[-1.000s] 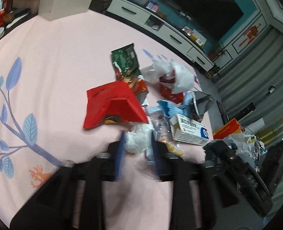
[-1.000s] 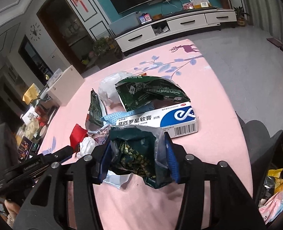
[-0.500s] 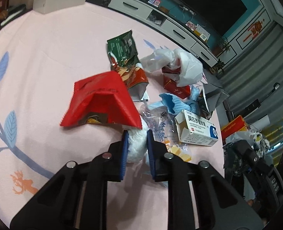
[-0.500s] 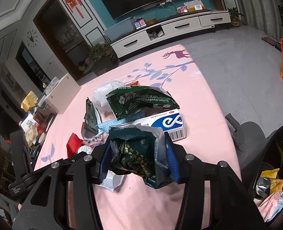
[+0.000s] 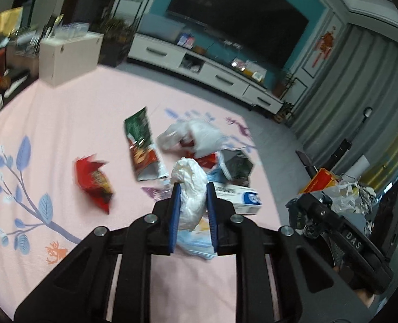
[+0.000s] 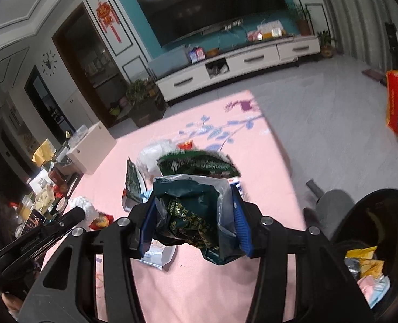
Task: Collect trash
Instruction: 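Carry the tissue and dark green bag in both tools over the black bin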
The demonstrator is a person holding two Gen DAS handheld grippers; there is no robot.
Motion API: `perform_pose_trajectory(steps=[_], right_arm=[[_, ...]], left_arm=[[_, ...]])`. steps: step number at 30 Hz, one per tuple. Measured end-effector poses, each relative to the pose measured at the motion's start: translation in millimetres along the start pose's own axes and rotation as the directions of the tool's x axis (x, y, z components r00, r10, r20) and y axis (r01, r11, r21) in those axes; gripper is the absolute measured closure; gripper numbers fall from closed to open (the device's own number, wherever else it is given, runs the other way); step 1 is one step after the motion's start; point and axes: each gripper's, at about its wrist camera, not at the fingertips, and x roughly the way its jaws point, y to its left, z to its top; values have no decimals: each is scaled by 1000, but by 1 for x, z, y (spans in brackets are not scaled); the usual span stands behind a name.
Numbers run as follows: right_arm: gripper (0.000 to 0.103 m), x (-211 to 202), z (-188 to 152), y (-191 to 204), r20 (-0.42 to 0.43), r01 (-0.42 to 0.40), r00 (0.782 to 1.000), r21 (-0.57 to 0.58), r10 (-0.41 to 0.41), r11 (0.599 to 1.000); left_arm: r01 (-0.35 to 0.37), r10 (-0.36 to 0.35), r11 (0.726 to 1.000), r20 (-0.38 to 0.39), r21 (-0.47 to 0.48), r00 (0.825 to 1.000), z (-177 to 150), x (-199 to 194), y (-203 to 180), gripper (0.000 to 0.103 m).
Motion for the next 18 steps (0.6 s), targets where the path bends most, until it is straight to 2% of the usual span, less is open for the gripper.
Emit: perform_pose_trajectory(steps=[3, 8, 11, 12, 18], right_arm=[[52, -28, 5, 2, 73, 22, 997, -25, -20, 999], [52, -85, 9, -6, 216, 79, 974, -24, -72, 997], [52, -118, 9, -21, 292, 170, 943, -1, -163, 985], [52, -131, 9, -30, 320, 212, 924, 28, -209, 977], [52, -167, 6, -76, 360, 355, 850, 145, -384, 923]], left_arm=[[26, -28, 998, 34, 59, 999, -4, -15, -23, 83], [75, -88, 980, 66, 186, 994, -20, -38, -76, 83], [117, -133, 959, 46, 256, 990, -34, -41, -112, 83], [131, -146, 953, 36, 272, 989, -40, -40, -122, 83], [211, -203, 901, -62, 378, 977, -80, -19, -195, 83]])
